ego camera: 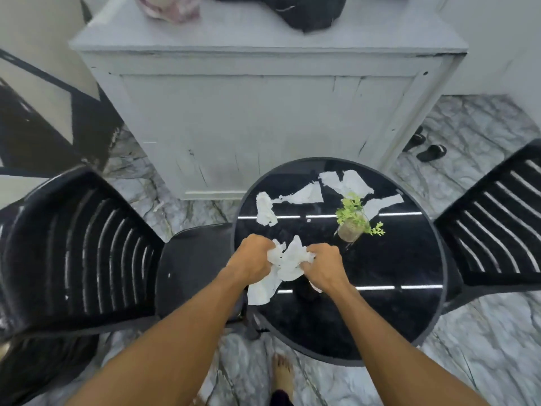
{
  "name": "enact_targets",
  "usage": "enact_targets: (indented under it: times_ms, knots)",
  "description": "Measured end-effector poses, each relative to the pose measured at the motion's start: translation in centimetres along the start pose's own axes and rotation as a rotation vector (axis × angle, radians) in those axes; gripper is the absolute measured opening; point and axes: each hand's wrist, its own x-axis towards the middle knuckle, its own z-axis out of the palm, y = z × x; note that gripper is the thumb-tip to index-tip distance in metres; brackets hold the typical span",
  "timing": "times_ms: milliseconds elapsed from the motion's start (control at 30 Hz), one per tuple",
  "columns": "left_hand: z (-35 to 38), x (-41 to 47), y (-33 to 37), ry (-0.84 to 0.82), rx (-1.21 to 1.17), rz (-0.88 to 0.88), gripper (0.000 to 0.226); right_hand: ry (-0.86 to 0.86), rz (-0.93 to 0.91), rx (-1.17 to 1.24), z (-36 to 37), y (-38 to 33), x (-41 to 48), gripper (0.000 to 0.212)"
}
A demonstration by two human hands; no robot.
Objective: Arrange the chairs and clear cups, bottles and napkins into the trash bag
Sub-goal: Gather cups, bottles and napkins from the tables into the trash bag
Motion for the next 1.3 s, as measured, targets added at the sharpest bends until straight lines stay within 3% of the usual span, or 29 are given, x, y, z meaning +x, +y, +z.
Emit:
enact_targets:
  times_ms: [133,267,467,567,834,967,1167,1301]
  knots:
    - [-8.1,-3.5,-4.4,0.176,-0.095,-0.033,0.015,-0.044,-0.171,0.018,1.7,-10.1,0.6,0.039]
    - [-16.9,-8.8,-10.3,0.436,-0.158,-0.074,0.010,-0.065,-0.389,0.066,4.8,-22.3,-1.8,0.004]
    - [-27.8,-20.5,-20.2,0.707,-0.152,-0.120,0.015,-0.082,-0.659,0.069,14.2,-38.5,-6.9,0.016]
    - [-30.7,-26.4,-26.3,0.785,-0.139,-0.229,0.018,-0.151,-0.751,0.040,20.5,-44.6,-10.2,0.026]
    - [-31.1,-40.3,-41.6,0.867,-0.147,-0.561,0.010,-0.419,-0.938,-0.122,38.7,-54.2,-17.6,0.035]
    - [-29.8,-43.2,-48.5,0.865,-0.207,-0.735,0.012,-0.573,-0.968,-0.195,46.6,-57.1,-18.7,0.022]
    - [-28.0,-43.1,-58.0,0.813,-0.332,-0.944,0.012,-0.769,-0.897,-0.368,58.7,-59.2,-16.1,0.020]
    - [-26.5,-40.7,-64.4,0.789,-0.433,-1.012,0.011,-0.845,-0.790,-0.444,65.7,-59.3,-12.9,0.047]
